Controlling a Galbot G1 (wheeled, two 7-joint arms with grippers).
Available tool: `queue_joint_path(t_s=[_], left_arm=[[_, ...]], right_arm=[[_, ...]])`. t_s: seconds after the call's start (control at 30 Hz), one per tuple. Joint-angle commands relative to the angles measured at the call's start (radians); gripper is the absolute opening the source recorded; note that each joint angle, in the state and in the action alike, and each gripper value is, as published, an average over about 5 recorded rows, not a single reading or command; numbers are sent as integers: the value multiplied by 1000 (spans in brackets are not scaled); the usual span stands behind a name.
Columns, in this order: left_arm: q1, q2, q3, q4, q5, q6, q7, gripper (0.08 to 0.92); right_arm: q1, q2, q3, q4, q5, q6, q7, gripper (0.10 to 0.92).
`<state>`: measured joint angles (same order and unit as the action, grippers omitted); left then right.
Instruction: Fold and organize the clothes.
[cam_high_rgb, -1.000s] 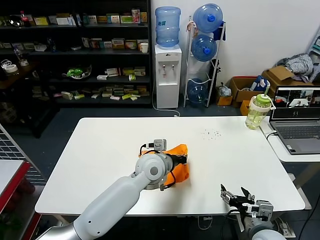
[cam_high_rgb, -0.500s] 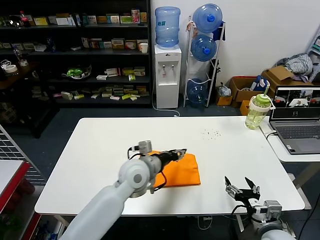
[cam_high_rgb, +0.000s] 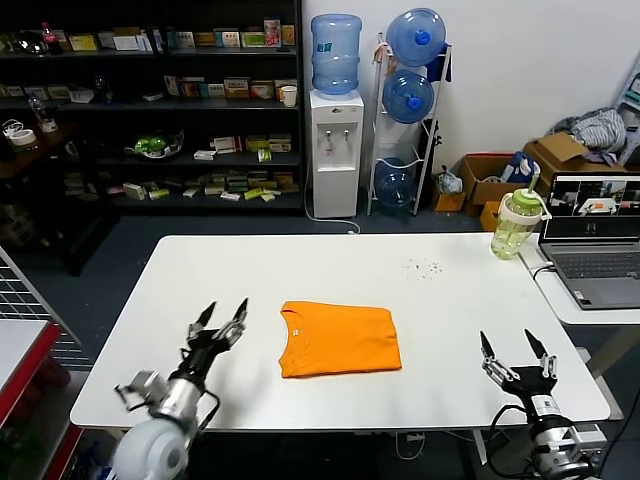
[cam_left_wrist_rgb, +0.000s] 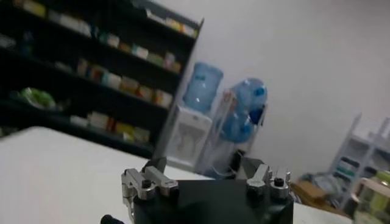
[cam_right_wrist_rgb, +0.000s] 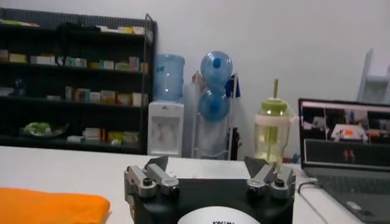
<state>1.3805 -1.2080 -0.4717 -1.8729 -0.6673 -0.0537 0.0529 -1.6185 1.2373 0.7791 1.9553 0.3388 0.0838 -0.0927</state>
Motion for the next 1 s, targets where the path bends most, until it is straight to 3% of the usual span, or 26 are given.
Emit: queue_joint_path(t_s=[0.03,0.43,1.0], left_arm=[[306,-77,-337,-60,239,-365,278,823],[275,-139,-299,-42,197,-358,265,823],[289,-169,-281,-48,253,-367,250,823]], right_arm=[[-32,172,83,-13,-176,247,-85,823],[-50,245,108,-27,-192,313,-132,823],[-28,260,105,-50,-181,315,-144,823]])
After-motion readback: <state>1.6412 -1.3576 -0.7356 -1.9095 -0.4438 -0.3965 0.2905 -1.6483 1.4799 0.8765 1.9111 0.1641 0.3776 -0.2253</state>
